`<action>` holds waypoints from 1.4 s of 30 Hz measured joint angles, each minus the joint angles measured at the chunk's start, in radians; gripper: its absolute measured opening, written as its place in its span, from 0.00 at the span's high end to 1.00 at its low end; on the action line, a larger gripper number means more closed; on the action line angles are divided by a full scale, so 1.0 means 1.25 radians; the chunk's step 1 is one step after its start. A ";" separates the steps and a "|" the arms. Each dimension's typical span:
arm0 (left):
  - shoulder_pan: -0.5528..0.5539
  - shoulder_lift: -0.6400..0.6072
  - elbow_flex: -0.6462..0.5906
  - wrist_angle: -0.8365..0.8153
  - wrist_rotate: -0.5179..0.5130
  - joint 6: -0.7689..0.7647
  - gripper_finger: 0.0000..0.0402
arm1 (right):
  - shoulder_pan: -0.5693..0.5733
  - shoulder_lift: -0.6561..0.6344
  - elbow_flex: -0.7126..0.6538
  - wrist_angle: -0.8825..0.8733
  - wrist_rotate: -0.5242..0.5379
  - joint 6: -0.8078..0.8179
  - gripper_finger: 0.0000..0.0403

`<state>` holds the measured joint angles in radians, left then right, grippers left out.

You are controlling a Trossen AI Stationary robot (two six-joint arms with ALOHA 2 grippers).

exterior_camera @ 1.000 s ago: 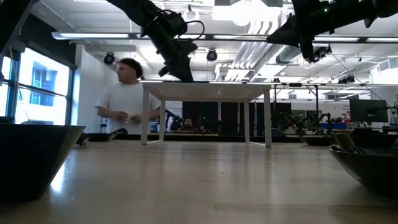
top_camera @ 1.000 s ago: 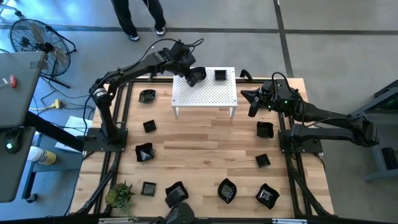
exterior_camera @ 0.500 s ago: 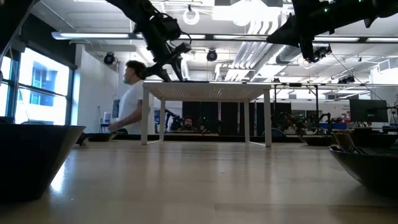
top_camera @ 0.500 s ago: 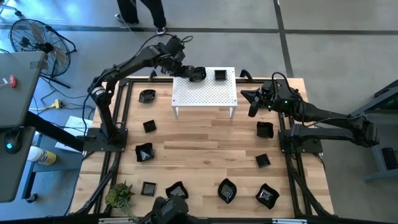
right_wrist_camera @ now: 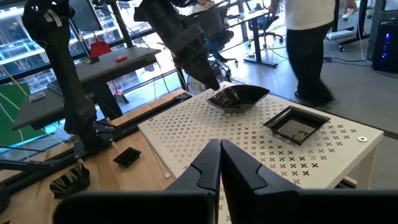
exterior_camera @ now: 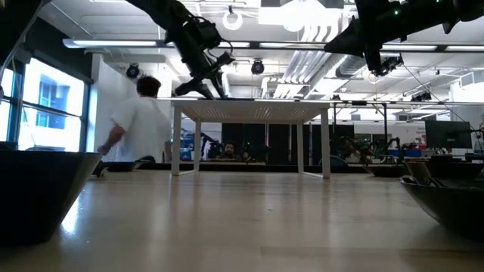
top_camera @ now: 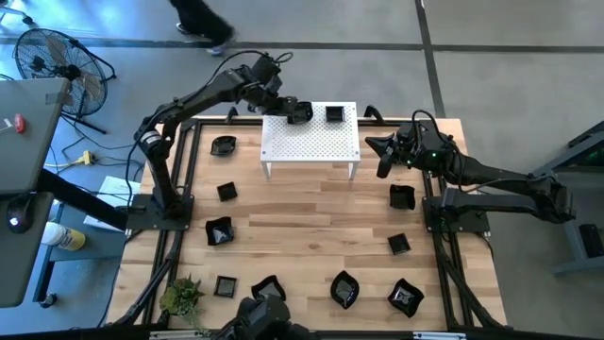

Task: Pick & Place Mini shaped plates
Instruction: Put the leaf-shaped plate on the shelf

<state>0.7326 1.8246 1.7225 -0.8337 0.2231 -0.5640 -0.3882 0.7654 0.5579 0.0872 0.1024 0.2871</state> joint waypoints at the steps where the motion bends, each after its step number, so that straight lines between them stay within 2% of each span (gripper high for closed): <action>1: 0.000 0.006 0.001 0.000 -0.001 -0.001 0.74 | 0.000 0.000 0.000 0.000 0.000 0.000 0.98; 8: 0.000 0.045 0.000 0.005 0.068 -0.016 0.74 | 0.000 0.000 0.000 0.000 0.000 -0.006 0.98; 17: -0.005 0.048 0.000 0.017 0.052 -0.021 0.75 | 0.000 0.000 0.000 0.000 0.000 -0.001 0.98; 21: -0.005 0.048 0.000 0.017 0.051 -0.012 0.81 | 0.000 0.000 0.000 0.000 0.000 -0.003 0.98; 28: -0.005 0.048 0.000 0.031 0.065 0.012 0.98 | 0.000 0.000 0.000 0.000 0.000 -0.005 0.98; 31: 0.000 0.043 0.000 0.046 0.061 0.024 0.99 | 0.000 0.000 0.000 0.000 0.000 -0.006 0.98; 36: 0.027 0.027 0.028 0.025 0.062 0.100 0.99 | 0.000 0.000 0.000 0.000 0.000 -0.006 0.98; 42: 0.066 0.028 0.062 -0.006 0.120 0.303 1.00 | 0.000 0.000 0.000 0.000 0.000 -0.006 0.98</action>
<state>0.8147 1.8591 1.8000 -0.8414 0.3730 -0.1854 -0.3883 0.7655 0.5579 0.0871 0.1020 0.2800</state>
